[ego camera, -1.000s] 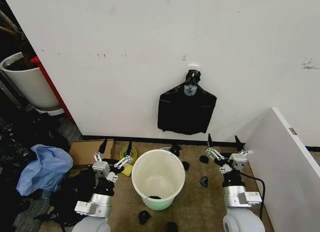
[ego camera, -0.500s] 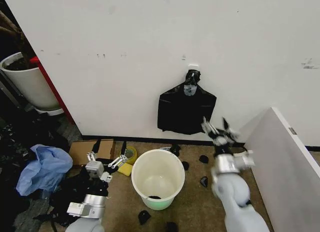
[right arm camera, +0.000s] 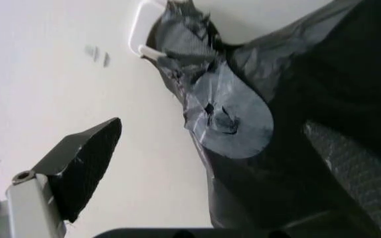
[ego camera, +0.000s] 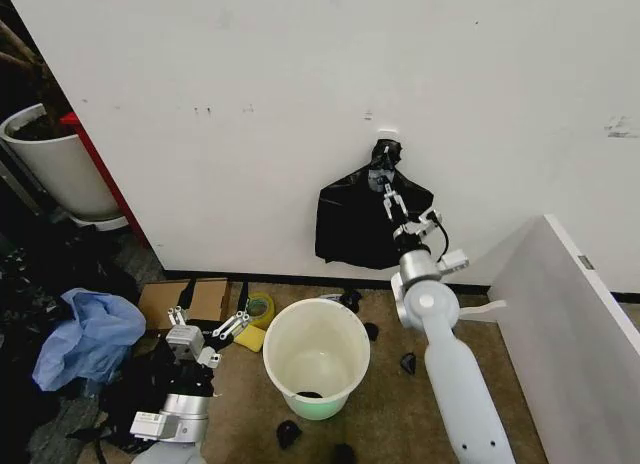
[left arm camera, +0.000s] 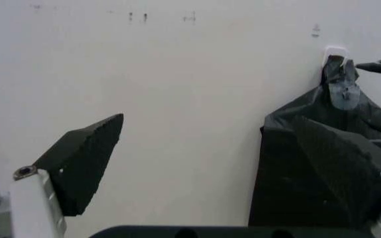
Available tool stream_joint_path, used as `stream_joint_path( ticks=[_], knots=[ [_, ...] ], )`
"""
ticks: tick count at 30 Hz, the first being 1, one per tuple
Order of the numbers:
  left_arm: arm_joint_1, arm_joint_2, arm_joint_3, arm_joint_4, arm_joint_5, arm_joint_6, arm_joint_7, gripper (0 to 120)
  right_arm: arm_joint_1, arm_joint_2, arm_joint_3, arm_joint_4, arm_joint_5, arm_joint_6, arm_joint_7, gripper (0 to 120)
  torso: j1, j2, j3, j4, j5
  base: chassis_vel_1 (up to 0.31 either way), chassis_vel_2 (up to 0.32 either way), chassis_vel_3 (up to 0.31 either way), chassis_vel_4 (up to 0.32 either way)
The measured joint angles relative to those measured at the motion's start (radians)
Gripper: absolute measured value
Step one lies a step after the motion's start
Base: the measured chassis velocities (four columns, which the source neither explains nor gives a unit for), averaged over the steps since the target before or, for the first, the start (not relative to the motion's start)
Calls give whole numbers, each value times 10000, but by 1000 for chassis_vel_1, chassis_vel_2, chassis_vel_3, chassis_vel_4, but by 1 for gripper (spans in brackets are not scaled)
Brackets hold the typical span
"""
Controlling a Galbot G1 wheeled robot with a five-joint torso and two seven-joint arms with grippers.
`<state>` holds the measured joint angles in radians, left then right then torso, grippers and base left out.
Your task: Place the garbage bag over the trash bin.
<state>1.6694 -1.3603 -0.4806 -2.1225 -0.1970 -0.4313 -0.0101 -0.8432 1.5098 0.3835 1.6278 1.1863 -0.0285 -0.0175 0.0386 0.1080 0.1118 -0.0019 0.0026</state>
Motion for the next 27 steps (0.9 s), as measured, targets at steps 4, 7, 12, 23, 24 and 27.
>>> stream_joint_path(
  ticks=[4, 7, 12, 23, 24, 27],
  knots=[
    [-12, -30, 37, 143, 84, -42, -43, 100, 322, 70, -25, -531, -123, 44, -158, 100, 0, 0, 0, 0, 0, 0, 0, 0, 0],
    [-46, -37, 49, 255, 132, -78, -61, 100, 464, 102, -26, -766, -159, 100, -288, 100, 0, 0, 0, -1, 0, 0, 0, 0, 0],
    [-101, -19, 52, 398, 152, -132, -134, 100, 786, 201, -6, -1111, -317, 295, -622, 85, 0, 0, -1, 0, -1, 0, 0, 0, 0],
    [-126, 60, 27, 495, 145, -238, -304, 100, 766, 349, 7, -1119, -562, 597, -935, 52, 0, 0, -1, 0, 0, 0, 0, 0, 0],
    [-140, 90, 26, 526, 132, -261, -332, 100, 705, 372, -10, -1113, -702, 645, -971, 42, 0, 0, -1, 0, 0, 0, 0, 0, 0],
    [-186, 129, 42, 576, 121, -273, -361, 100, 668, 391, -29, -1121, -904, 761, -991, 31, 0, 0, -1, 0, 0, 0, 0, 0, 0]
  ],
)
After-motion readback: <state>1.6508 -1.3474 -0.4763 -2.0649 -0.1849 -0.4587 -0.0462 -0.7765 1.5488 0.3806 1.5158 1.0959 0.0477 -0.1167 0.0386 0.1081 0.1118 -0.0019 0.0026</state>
